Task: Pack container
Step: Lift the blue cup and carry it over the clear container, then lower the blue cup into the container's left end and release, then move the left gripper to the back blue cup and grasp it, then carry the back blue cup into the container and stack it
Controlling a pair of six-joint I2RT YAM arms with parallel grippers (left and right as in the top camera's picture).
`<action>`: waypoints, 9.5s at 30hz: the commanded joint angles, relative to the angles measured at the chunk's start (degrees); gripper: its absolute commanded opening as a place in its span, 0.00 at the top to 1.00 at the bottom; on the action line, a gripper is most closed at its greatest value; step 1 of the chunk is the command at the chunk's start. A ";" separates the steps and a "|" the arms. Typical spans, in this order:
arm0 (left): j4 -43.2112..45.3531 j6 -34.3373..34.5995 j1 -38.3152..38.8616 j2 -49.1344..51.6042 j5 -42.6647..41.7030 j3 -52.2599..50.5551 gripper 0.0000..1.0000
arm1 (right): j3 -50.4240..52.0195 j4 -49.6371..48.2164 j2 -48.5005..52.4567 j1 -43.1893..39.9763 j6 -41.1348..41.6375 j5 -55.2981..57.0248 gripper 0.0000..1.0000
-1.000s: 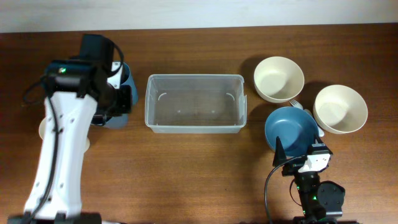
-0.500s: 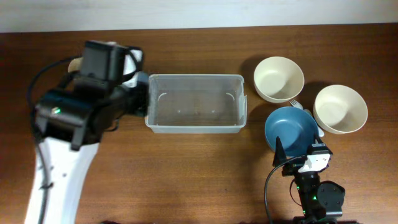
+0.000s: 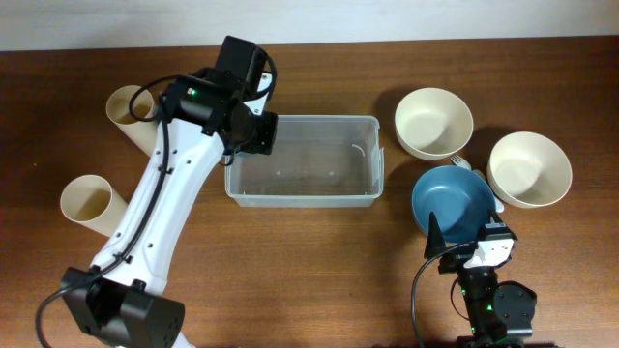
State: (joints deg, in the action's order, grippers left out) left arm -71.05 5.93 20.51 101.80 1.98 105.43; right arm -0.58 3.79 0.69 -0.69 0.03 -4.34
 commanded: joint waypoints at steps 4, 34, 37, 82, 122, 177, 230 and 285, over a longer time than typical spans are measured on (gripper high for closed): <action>2.12 -1.29 0.24 -0.11 0.33 0.59 0.98 | 0.26 0.31 -0.50 0.31 0.17 0.28 0.01; -3.87 -1.46 0.04 12.50 -2.62 9.27 0.98 | 0.26 0.31 -0.50 0.31 0.17 0.28 0.01; -3.56 -1.49 -0.17 13.60 -2.60 11.15 0.98 | 0.26 0.31 -0.50 0.31 0.17 0.28 0.01; -7.89 -1.49 -0.63 22.10 -1.51 14.60 0.98 | 0.26 0.31 -0.50 0.31 0.17 0.28 0.01; -22.38 -1.73 -0.59 22.80 3.02 38.47 0.31 | 0.26 0.31 -0.50 0.31 0.17 0.28 0.02; -17.86 -2.36 -15.34 24.85 2.49 27.54 0.38 | 0.26 0.31 -0.50 0.31 0.17 0.28 0.01; -13.40 -2.10 -16.24 24.83 -0.26 26.25 0.98 | 0.26 0.31 -0.50 0.31 0.17 0.28 0.01; -25.66 -0.37 2.47 10.47 2.32 41.00 0.98 | 0.26 0.31 -0.50 0.31 0.17 0.28 0.01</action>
State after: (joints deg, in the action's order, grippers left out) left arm -96.66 4.54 23.07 112.73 3.64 148.24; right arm -0.58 3.79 0.69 -0.69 -0.03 -4.34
